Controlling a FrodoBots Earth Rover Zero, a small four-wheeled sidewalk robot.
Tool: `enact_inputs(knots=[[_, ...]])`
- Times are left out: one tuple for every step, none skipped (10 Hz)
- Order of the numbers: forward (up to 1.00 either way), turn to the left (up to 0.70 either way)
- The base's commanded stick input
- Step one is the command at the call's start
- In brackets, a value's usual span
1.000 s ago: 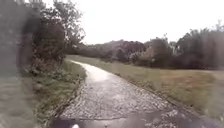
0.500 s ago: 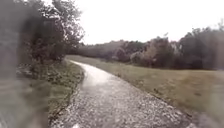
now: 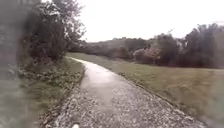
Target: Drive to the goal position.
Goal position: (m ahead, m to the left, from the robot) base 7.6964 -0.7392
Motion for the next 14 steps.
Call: enact_inputs(knots=[[0.70, 0.00], [0.70, 0.00], [0.70, 0.05], [0.70, 0.12], [0.70, 0.08], [0.70, 0.04], [0.70, 0.00], [0.70, 0.00], [0.70, 0.00], [0.70, 0.00], [0.70, 0.00], [0.70, 0.00], [0.70, 0.00], [0.70, 0.00]])
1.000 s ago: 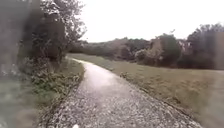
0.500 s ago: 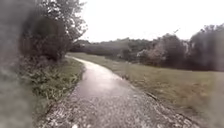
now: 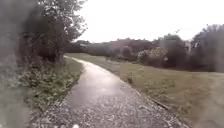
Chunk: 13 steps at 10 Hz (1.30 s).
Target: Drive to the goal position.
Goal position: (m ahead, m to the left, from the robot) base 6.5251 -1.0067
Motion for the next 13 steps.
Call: enact_inputs(knots=[[0.70, 0.08], [0.70, 0.18], [0.70, 0.27], [0.70, 0.28], [0.70, 0.00], [0.70, 0.00], [0.70, 0.00], [0.70, 0.01], [0.70, 0.05], [0.70, 0.17], [0.70, 0.21], [0.70, 0.02], [0.70, 0.00]])
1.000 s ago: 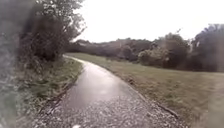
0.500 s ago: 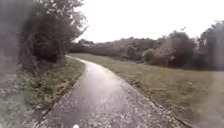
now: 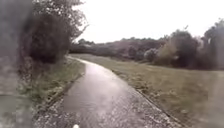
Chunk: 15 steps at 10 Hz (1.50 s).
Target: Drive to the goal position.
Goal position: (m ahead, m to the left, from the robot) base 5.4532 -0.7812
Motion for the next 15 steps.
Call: enact_inputs(knots=[[0.70, 0.00], [0.70, 0.00], [0.70, 0.00], [0.70, 0.00], [0.70, 0.00], [0.70, 0.00], [0.70, 0.02], [0.70, 0.09], [0.70, 0.19], [0.70, 0.29], [0.70, 0.08], [0.70, 0.00], [0.70, 0.00], [0.70, 0.00], [0.70, 0.00]])
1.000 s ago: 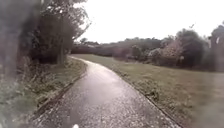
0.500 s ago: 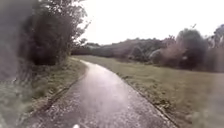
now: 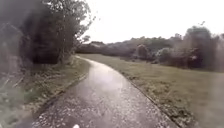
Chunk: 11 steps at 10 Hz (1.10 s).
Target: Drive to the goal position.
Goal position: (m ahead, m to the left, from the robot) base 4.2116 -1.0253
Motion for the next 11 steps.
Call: enact_inputs(knots=[[0.70, 0.00], [0.70, 0.00], [0.70, 0.00], [0.70, 0.08], [0.70, 0.21], [0.70, 0.10], [0.70, 0.03], [0.70, 0.00], [0.70, 0.00], [0.70, 0.00], [0.70, 0.00]])
